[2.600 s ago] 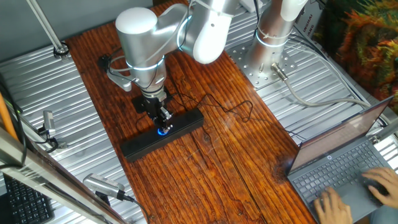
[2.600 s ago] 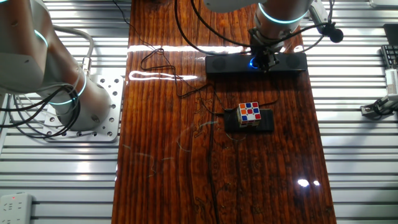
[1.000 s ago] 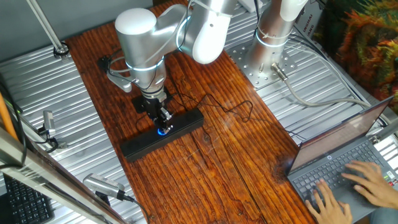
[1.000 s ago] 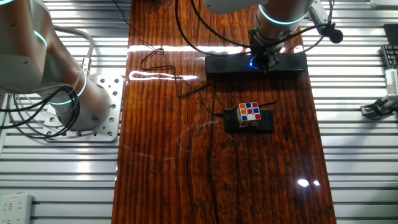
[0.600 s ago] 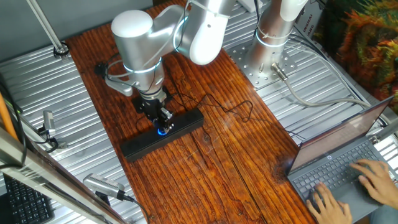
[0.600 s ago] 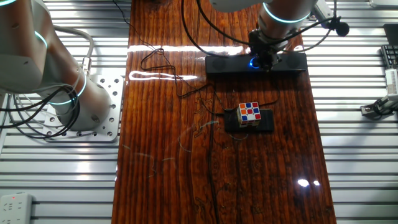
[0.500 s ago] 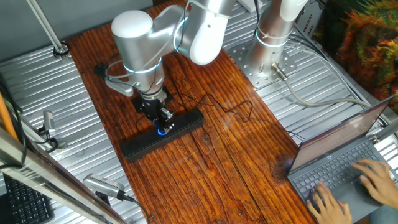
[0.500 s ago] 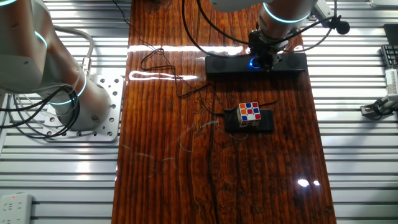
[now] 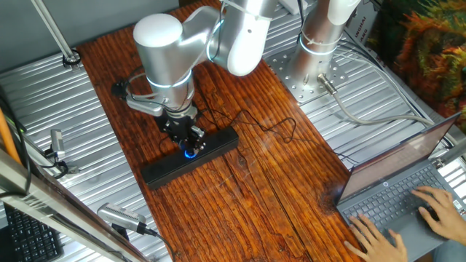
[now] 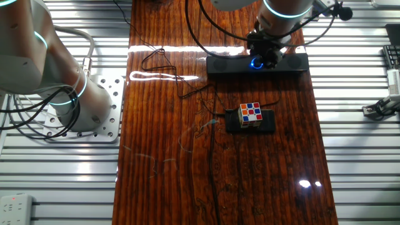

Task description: Turn the knob to increase the volume of the speaker

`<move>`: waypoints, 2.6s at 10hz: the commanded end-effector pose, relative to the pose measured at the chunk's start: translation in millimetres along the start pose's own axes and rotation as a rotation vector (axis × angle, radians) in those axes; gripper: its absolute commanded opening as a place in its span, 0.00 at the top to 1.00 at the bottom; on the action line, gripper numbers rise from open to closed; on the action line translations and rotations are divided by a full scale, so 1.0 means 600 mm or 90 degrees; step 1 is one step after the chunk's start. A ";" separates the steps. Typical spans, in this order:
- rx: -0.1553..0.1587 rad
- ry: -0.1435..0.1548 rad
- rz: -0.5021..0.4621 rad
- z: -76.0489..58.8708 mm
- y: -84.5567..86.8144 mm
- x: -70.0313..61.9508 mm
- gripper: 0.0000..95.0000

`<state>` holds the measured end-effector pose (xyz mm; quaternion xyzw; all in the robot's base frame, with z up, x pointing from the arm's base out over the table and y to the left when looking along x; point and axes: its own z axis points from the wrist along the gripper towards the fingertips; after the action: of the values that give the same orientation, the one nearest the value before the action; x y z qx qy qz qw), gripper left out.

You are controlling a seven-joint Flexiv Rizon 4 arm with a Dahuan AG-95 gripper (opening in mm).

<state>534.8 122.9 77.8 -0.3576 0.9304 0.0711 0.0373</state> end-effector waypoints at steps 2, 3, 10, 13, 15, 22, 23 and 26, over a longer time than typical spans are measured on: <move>0.005 -0.004 -0.098 0.000 0.000 -0.002 0.60; 0.010 -0.003 -0.129 0.000 0.000 -0.002 0.60; 0.024 0.015 -0.298 0.001 0.000 -0.004 0.60; 0.023 0.017 -0.366 0.000 0.000 -0.005 0.60; 0.026 0.025 -0.409 0.000 0.000 -0.007 0.60; 0.020 0.029 -0.529 0.000 0.000 -0.008 0.60; 0.020 0.029 -0.546 0.000 0.000 -0.008 0.60; 0.013 0.028 -0.596 0.000 0.000 -0.009 0.60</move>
<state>538.2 126.3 78.5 -0.7336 0.6771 0.0294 0.0500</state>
